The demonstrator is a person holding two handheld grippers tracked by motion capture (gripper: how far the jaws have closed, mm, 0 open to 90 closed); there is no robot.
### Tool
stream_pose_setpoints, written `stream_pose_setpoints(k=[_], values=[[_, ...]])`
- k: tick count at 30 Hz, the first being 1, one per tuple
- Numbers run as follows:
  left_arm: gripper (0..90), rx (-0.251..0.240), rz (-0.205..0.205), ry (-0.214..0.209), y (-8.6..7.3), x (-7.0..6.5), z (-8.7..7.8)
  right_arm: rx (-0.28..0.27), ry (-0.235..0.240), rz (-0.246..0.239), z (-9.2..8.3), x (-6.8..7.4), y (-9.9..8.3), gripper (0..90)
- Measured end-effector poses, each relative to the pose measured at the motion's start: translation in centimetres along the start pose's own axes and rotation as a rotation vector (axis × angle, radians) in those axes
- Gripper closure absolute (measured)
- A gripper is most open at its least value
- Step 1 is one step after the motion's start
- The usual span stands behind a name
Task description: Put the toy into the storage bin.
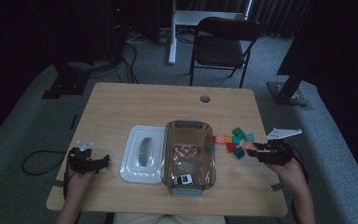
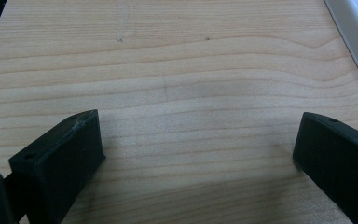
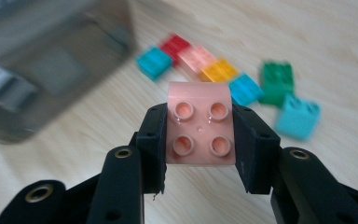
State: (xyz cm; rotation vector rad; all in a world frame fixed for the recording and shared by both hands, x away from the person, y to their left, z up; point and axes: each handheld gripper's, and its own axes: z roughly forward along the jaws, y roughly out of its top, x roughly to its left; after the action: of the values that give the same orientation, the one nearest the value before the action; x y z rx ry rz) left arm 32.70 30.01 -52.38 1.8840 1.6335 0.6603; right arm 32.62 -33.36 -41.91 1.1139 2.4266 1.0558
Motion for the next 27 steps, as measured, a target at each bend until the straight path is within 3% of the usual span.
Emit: stream_pose_setpoints(k=[3, 4, 7, 10, 11, 13, 17, 22, 27], values=[[1.9, -0.001, -0.001, 0.001, 0.0, 0.0, 0.0, -0.021, 0.022, -0.036, -0.6, 1.0, 1.0, 58.6], [1.9, -0.001, 0.0, 0.001, 0.0, 0.0, 0.0, -0.032, 0.044, -0.074, -1.0, 1.9, 1.9, 58.6], [1.9, -0.001, 0.0, 0.001, 0.0, 0.0, 0.0, -0.054, 0.084, -0.124, -1.5, 3.4, 3.2, 58.6], [2.0, -0.001, -0.001, 0.001, 0.0, 0.0, 0.0, -0.057, 0.116, -0.15, -1.6, 4.3, 4.1, 58.6], [1.9, -0.001, 0.0, 0.001, 0.0, 0.0, 0.0, -0.057, 0.129, -0.172, -1.7, 5.3, 5.0, 58.6], [1.9, -0.001, 0.0, 0.001, 0.0, 0.0, 0.0, -0.08, 0.178, -0.196, -2.0, 6.4, 5.9, 58.6], [2.0, 0.0, 0.0, 0.001, 0.0, 0.0, 0.0, -0.098, 0.228, -0.267, -2.1, 8.5, 7.6, 58.6], [1.9, 0.0, 0.0, 0.001, 0.0, 0.0, 0.0, -0.065, 0.258, -0.334, -1.1, 10.7, 9.1, 58.6], [1.9, 0.0, 0.0, 0.001, 0.0, 0.0, 0.0, -0.01, 0.323, -0.397, 0.8, 12.9, 9.8, 58.6]])
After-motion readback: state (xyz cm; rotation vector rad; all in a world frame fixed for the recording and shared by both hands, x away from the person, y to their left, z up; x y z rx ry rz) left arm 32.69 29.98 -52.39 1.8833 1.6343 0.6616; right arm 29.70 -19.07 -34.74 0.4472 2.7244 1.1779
